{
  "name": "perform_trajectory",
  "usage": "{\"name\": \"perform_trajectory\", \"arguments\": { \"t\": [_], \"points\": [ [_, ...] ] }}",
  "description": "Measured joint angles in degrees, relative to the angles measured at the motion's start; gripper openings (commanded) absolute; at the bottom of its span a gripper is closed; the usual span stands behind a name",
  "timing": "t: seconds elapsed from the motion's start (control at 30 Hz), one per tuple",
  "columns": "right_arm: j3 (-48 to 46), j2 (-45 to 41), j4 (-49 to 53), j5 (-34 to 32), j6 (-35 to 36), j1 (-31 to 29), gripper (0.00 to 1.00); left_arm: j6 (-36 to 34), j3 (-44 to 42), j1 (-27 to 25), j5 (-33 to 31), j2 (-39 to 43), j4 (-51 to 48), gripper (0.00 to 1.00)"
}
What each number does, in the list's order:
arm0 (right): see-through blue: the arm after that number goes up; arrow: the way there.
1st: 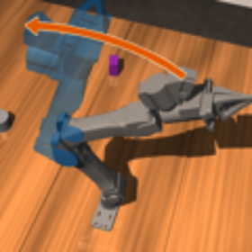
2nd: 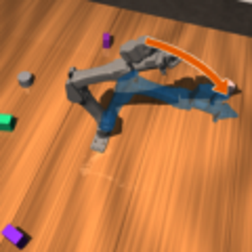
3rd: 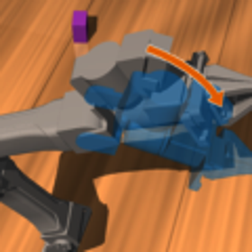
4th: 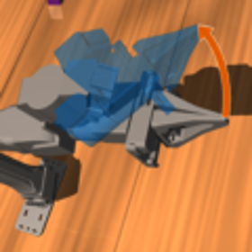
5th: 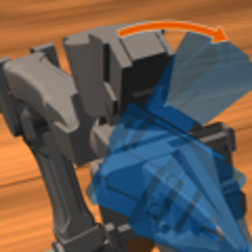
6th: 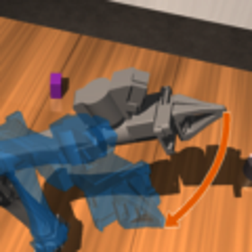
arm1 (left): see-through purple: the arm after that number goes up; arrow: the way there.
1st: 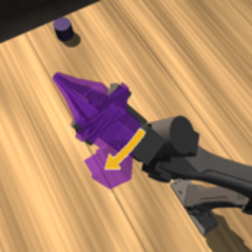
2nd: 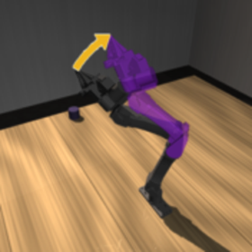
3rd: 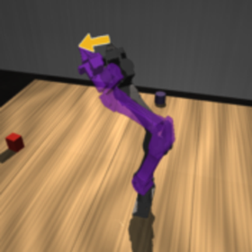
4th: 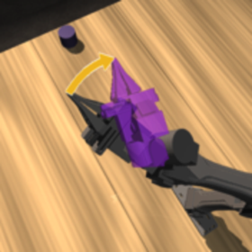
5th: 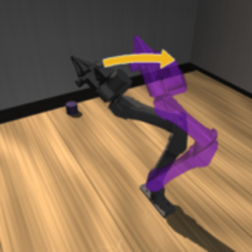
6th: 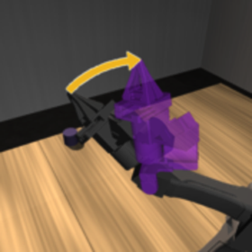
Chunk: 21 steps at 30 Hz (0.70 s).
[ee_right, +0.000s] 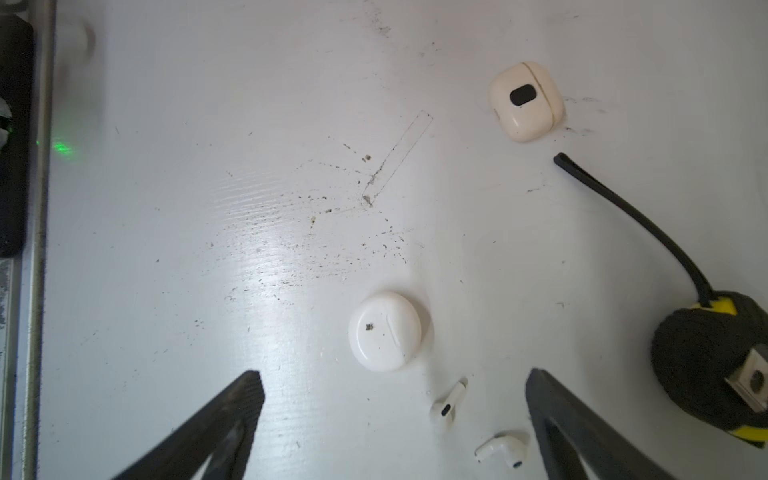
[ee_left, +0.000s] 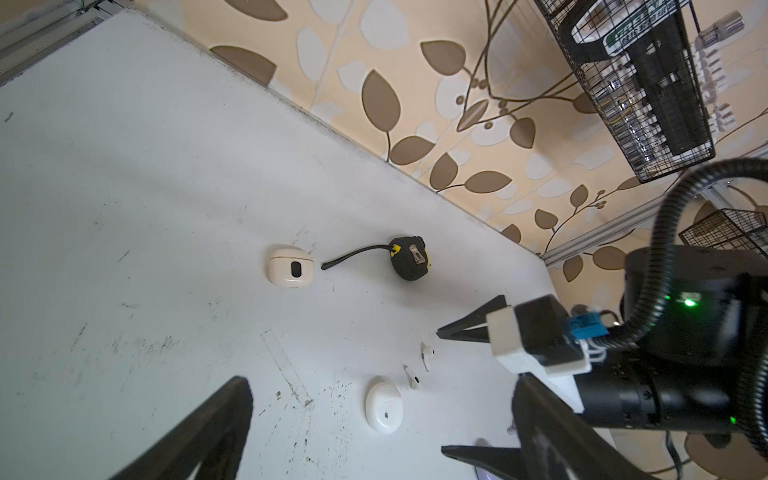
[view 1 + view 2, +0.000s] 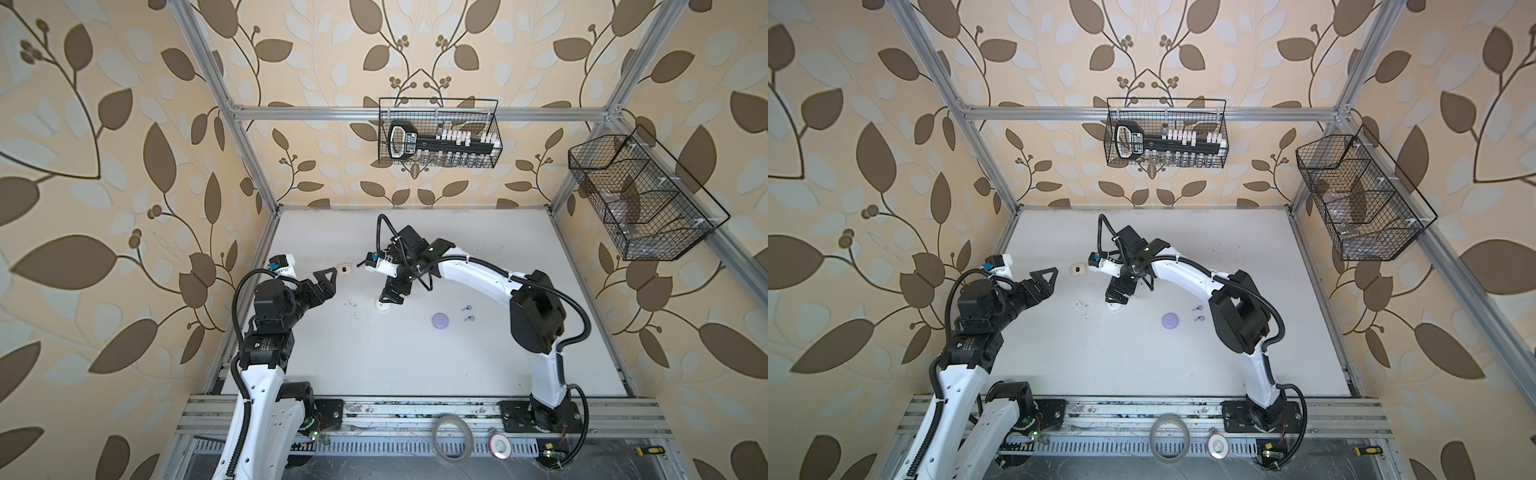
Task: Insert the wireless bluetooth earbuds into the charging case
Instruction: 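Lower the right gripper and close it on the round white case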
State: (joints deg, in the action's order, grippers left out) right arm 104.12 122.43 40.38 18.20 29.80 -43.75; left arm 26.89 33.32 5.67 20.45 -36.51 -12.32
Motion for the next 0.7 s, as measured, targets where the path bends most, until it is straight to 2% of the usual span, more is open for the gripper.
{"name": "perform_trajectory", "arguments": {
  "t": [0.27,0.43,0.7],
  "points": [
    [3.9,9.4,6.7,-2.5,3.2,-2.0,0.99,0.0,0.0,0.0,0.0,0.0,0.0,0.99],
    [3.9,10.0,6.5,-5.8,3.5,-2.5,0.98,0.0,0.0,0.0,0.0,0.0,0.0,0.99],
    [3.9,10.0,3.6,-8.9,3.8,-2.8,0.91,0.0,0.0,0.0,0.0,0.2,0.0,0.99]
  ]
}}
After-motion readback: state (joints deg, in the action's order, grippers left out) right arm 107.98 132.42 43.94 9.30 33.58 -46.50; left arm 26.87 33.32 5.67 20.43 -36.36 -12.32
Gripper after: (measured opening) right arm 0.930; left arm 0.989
